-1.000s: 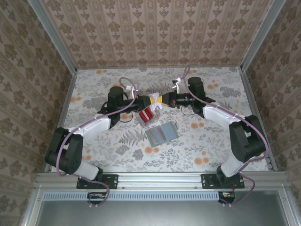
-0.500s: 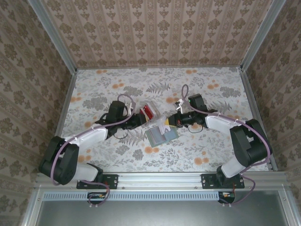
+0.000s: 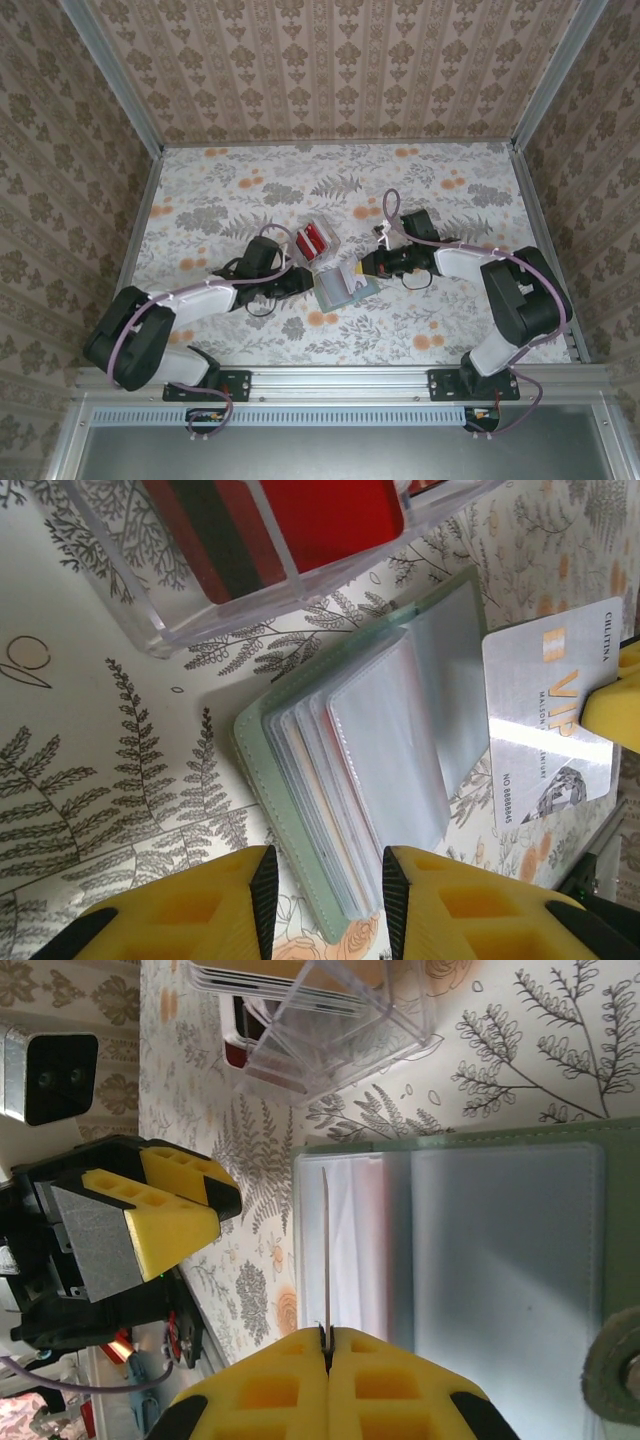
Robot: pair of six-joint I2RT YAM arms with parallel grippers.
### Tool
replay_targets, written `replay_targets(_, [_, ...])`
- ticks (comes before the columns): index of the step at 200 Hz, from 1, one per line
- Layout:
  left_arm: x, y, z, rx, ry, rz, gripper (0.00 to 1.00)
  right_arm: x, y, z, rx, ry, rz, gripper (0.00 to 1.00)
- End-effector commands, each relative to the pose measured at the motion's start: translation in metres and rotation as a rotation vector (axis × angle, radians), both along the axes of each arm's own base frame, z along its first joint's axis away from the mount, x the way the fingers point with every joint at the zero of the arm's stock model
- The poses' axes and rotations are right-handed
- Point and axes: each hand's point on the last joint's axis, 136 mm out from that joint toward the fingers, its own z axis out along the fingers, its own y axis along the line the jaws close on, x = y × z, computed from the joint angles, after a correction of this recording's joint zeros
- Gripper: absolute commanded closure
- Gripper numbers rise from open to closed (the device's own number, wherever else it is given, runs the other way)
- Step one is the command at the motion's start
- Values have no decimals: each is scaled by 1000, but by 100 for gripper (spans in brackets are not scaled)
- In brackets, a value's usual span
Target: Put the credit cards into the card holder
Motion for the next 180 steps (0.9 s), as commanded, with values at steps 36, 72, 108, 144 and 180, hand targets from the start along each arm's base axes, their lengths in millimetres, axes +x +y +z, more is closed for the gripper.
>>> replay_targets(36, [6, -10, -14, -10, 22, 18, 65, 17, 4, -10, -8, -47, -2, 99])
replay_targets(72, [7, -15, -20, -14, 40, 10, 66, 17, 9, -14, -11, -41, 10, 99])
replay_targets(108, [5, -16, -25, -12, 54, 7, 67, 12, 10, -26, -29, -20, 22, 99])
replay_targets(144, [4, -14, -29, -10, 61, 16, 67, 3, 13, -32, -36, -5, 39, 99])
replay_targets(180, [1, -17, -35, -3, 71, 15, 68, -8, 13, -34, -35, 15, 46, 99])
